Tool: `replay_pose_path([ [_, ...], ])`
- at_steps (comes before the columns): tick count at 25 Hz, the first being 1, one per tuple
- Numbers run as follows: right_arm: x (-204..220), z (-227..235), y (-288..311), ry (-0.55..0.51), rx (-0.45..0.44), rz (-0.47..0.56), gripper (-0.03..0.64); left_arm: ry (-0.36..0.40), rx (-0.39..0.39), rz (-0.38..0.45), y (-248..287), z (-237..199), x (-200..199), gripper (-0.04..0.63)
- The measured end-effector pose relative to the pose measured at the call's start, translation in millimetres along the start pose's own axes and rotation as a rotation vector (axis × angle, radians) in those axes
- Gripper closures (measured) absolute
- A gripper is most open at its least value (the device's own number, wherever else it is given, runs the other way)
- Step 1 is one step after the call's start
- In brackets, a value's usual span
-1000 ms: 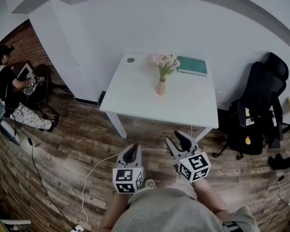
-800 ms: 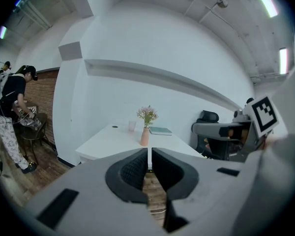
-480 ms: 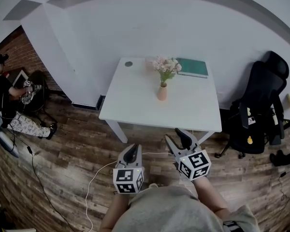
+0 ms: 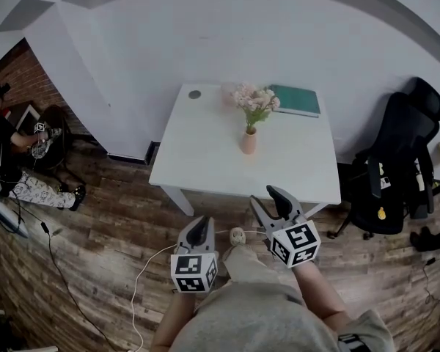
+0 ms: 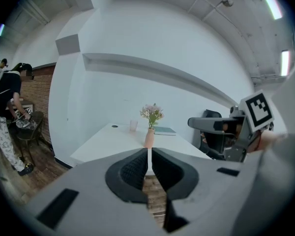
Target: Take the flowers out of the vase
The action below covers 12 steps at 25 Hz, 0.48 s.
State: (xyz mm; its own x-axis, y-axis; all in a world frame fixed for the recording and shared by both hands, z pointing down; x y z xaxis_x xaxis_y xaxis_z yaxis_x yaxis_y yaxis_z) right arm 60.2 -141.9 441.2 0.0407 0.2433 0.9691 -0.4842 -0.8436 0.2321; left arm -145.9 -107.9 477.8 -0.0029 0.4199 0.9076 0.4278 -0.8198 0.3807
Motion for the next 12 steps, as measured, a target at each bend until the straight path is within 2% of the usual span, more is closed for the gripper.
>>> replay_pose_path([
  [12,-15.9,49.5,78.6,-0.015,0.006,-0.016,0.414,-0.017,-0.027,0.018,73.3,-39.3,-40.6,0.572],
])
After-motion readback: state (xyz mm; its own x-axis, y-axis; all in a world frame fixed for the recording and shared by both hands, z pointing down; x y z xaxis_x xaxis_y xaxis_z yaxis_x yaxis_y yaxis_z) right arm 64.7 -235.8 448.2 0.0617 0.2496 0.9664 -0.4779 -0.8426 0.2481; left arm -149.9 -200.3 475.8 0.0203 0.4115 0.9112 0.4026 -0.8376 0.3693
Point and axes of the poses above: the fingertips, and each gripper's own axes: y forward along the fingers, z to its right, x out of its underside, the point moved 8 cm from there along -y, backward along the fingers, and after that the axes turned 3 degrees about -z, right-handed, at the moved point
